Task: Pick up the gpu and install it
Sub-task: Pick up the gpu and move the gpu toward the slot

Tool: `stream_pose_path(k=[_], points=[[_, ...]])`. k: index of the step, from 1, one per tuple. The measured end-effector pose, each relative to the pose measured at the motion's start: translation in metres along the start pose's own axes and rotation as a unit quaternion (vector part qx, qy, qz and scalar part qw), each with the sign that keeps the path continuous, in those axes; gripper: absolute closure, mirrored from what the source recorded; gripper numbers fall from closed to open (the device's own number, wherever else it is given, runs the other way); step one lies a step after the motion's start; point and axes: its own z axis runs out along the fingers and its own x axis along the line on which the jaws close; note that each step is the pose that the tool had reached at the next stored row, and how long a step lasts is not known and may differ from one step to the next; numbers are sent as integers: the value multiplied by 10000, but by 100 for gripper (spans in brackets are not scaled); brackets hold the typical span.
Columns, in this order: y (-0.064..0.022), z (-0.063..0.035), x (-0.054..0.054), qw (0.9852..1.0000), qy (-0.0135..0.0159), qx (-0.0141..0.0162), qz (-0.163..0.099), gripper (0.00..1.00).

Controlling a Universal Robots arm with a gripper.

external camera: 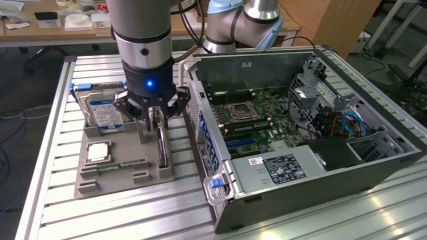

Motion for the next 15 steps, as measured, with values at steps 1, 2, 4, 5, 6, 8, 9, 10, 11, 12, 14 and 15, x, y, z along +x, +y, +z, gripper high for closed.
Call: stream_pose_path(k=[1,2,4,5,6,8,9,10,11,12,14,15], points=[[-2,18,0,10000,0,0,0,58],[-3,36,1,10000,0,0,0,58],[-3,72,1,10000,0,0,0,58],[-4,90,2,10000,0,0,0,58],[-5,109,1,10000,0,0,0,58],[-5,144,-1,10000,0,0,1,58],[-5,162,-2,10000,0,0,1,58],[-5,180,-4,10000,0,0,1,58],[-5,198,-4,10000,0,0,0,58],[-4,216,-4,10000,0,0,-1,58],[-1,254,-4,10000,0,0,-1,58],[-1,270,-6,10000,0,0,0,58]])
